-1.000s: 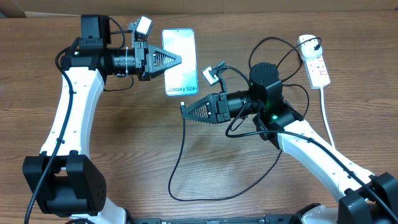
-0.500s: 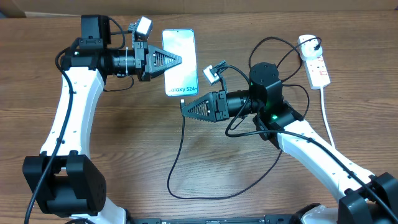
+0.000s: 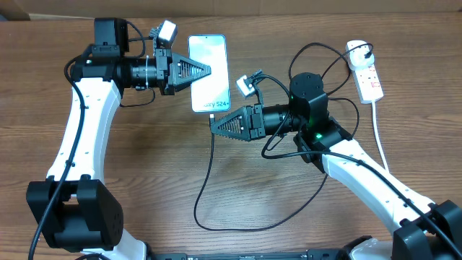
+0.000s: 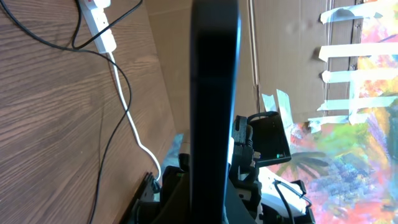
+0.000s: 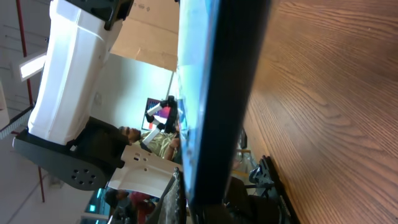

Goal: Plug charger to phone and switch on socket
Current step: 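Bring the plug up to the phone's bottom port, then push the USB-C plug into the phone's bottom port with the right gripper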

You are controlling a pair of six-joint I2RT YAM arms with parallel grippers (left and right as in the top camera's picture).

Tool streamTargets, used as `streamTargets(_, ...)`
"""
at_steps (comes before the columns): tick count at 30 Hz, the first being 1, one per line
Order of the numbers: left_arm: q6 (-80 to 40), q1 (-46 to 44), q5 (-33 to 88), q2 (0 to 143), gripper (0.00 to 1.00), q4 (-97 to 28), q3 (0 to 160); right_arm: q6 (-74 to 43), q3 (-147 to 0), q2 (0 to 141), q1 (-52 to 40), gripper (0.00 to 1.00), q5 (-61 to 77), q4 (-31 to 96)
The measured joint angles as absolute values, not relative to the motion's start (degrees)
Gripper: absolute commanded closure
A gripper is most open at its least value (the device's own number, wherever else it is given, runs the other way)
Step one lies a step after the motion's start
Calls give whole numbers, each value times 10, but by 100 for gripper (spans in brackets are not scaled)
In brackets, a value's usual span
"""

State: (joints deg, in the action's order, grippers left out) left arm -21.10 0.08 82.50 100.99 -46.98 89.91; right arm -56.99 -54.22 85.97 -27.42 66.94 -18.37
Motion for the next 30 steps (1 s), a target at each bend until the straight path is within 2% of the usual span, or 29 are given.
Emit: streamTargets(30, -211, 1, 838, 1010, 96, -470, 899, -587, -542, 860, -274, 96, 666, -200)
